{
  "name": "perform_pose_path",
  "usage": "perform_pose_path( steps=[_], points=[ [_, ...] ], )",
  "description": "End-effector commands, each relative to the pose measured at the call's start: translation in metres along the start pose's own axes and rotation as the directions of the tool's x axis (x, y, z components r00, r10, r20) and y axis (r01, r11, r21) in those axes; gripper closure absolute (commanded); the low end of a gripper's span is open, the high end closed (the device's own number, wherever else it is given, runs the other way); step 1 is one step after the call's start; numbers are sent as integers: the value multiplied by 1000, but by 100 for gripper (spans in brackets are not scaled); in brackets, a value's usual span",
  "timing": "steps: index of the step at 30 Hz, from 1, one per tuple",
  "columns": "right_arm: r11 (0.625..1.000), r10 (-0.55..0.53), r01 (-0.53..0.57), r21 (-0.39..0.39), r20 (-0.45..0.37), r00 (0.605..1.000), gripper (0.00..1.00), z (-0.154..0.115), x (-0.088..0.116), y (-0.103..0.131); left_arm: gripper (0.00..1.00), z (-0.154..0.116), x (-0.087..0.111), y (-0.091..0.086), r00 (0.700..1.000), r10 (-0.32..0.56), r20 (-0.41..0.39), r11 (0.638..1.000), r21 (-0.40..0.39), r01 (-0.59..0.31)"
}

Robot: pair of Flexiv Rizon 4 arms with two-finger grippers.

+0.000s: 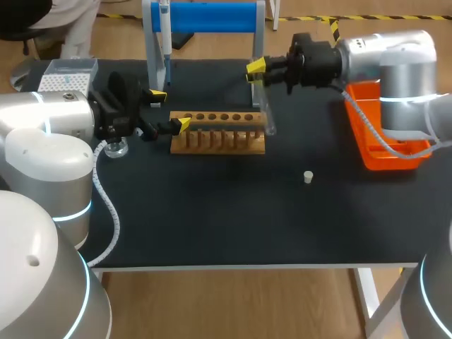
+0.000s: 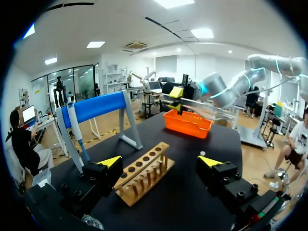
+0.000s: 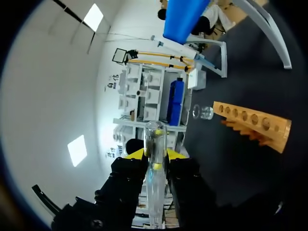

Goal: Invert the test tube, pick up the pipette, mount the tip to pipette, aspirate from beaker and dispense into the tube, eject the tip, return the pipette, and cap with the stopper.

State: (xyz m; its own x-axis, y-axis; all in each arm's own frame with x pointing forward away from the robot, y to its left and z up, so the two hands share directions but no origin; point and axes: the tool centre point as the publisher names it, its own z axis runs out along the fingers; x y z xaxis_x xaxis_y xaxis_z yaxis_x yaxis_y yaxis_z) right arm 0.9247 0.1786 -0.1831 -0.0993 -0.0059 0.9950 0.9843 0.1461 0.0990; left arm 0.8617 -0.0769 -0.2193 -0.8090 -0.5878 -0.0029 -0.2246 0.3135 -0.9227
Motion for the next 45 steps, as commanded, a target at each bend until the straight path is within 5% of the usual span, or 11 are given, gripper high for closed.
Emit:
perform_pose_path(
  steps=[1,45],
  points=[
    [998,63,-63,7,-45,997,100,0,-3,1,0,-1,0,1,1000,0,-2,1000,3,0],
    [994,106,-106,-1,-49,993,100,2,-12,-2,0,-1,0,1,1000,0,-2,1000,3,0]
  ],
)
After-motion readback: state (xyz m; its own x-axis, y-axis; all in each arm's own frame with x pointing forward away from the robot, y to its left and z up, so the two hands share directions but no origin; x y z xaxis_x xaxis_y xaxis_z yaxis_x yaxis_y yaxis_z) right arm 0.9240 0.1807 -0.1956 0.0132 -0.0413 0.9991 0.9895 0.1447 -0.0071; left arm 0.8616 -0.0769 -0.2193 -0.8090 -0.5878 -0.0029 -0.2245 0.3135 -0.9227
